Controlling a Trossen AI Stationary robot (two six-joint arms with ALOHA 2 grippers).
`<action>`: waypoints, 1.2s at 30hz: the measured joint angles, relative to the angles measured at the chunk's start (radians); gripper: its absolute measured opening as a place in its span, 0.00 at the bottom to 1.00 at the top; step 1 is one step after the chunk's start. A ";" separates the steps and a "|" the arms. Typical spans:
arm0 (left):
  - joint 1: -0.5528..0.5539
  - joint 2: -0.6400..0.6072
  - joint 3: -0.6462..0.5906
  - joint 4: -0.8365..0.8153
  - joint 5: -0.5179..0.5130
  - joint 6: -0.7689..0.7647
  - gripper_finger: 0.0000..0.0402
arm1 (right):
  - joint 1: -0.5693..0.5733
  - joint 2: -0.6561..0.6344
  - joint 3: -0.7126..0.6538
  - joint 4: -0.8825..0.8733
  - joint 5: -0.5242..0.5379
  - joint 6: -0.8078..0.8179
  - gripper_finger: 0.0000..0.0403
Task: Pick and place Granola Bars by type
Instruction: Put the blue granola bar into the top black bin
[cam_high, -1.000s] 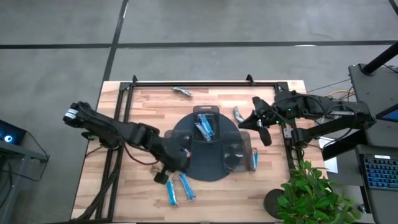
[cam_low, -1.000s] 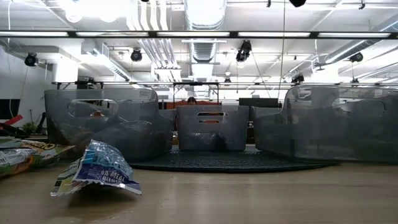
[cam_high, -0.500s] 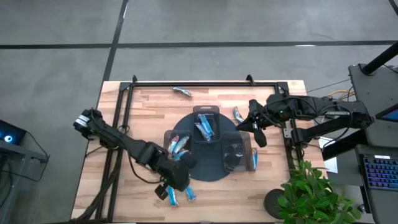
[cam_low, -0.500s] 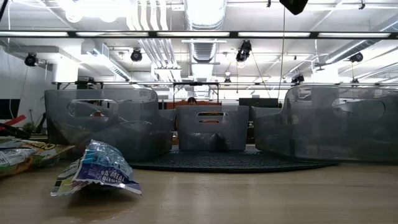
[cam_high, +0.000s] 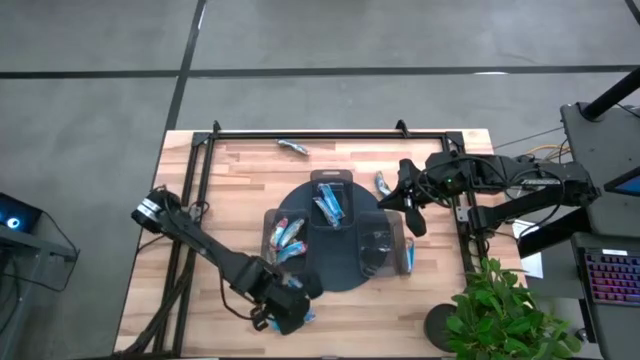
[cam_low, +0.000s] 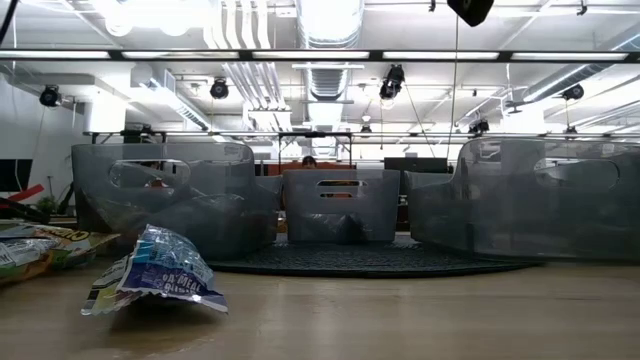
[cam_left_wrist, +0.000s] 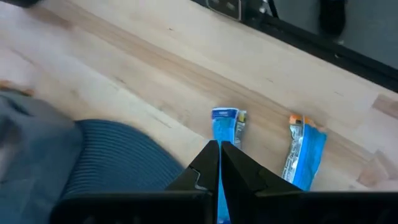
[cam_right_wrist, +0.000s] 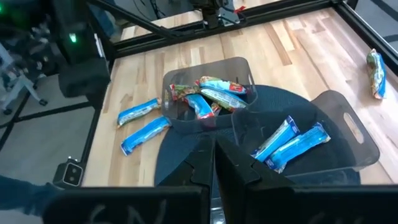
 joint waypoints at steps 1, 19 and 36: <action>0.001 0.011 0.000 0.000 0.021 -0.001 0.00 | 0.000 0.000 0.000 0.000 0.000 -0.001 0.02; 0.037 0.147 0.011 -0.079 0.027 -0.174 0.35 | 0.000 0.000 0.000 0.001 -0.004 0.032 0.02; 0.057 0.220 0.010 -0.072 -0.014 -0.029 0.50 | 0.000 0.001 0.000 0.001 -0.004 0.062 0.02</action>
